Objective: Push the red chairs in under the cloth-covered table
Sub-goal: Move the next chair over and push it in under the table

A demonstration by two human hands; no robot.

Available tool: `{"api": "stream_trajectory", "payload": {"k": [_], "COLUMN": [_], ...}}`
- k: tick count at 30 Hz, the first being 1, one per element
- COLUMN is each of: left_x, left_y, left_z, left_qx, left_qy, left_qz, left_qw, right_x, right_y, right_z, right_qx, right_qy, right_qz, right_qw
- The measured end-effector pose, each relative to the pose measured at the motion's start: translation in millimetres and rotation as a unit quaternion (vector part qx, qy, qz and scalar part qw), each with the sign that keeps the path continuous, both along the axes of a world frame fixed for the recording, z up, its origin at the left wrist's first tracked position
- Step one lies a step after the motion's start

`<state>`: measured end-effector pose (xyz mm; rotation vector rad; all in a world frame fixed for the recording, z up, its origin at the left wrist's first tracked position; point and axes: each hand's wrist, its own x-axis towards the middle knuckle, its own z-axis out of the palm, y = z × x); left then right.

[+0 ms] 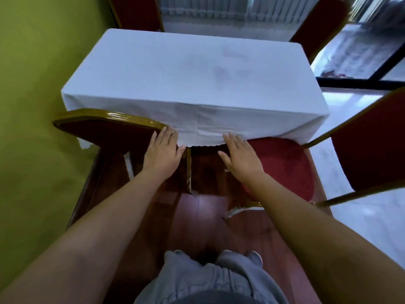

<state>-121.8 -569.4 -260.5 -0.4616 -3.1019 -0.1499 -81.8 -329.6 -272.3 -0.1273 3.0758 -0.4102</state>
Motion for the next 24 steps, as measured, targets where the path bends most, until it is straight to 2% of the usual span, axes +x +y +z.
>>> {"api": "stream_trajectory", "payload": {"k": [7,13,24], "left_x": [27,52,79], "left_y": [101,220,399], "left_z": [-14,-31,-34], "left_qx": [0.016,0.048,0.058], "left_qy": [-0.028,-0.062,-0.095], "left_qz": [-0.013,-0.053,-0.163], "left_qw": [0.999,0.995,0.98], "right_x": [42,86,145], "right_y": [102,206,348], "right_z": [-5,-11,-22], "right_qx": [0.019,0.023,0.023], "right_qy": [-0.01,-0.019,0.004], "right_qz": [-0.057,-0.121,-0.263], "right_qw": [0.998,0.992,0.965]}}
